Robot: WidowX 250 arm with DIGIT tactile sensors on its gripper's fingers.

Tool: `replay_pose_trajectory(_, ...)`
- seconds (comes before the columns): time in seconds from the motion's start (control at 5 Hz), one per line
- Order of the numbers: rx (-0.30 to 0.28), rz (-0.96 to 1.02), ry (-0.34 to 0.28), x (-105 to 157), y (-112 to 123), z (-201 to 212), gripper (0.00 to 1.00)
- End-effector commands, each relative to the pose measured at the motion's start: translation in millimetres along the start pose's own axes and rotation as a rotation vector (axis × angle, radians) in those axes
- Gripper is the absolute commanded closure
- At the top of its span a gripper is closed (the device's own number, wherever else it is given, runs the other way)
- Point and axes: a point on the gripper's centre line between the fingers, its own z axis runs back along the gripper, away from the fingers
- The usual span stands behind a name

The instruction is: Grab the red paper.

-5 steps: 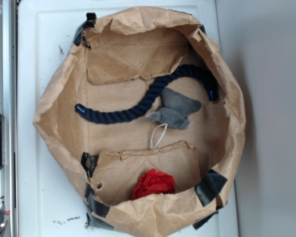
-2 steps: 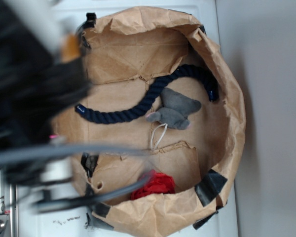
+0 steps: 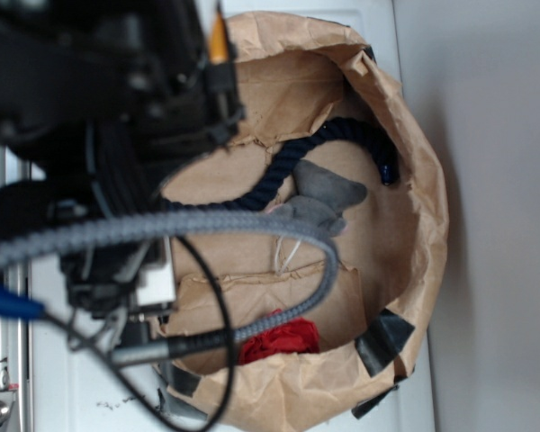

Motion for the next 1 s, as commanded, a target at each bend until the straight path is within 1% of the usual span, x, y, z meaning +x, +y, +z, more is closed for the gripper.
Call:
replay_pose_trajectory(0.0, 0.023, -0.230, 0.038, 39.1, 18.0, -39.7, 0.00)
replay_pose_trajectory(0.2, 0.075, -0.322, 0.043, 43.3, 16.1, -72.4, 0.00)
replay_pose_trajectory(0.4, 0.078, -0.453, 0.013, 34.8, 5.6, -99.0, 0.00)
replay_pose_trajectory(0.6, 0.103, -0.578, -0.028, 24.4, -16.6, -120.1, 0.00)
replay_pose_trajectory(0.8, 0.086, -0.691, -0.052, 32.0, -28.5, -137.8, 0.00)
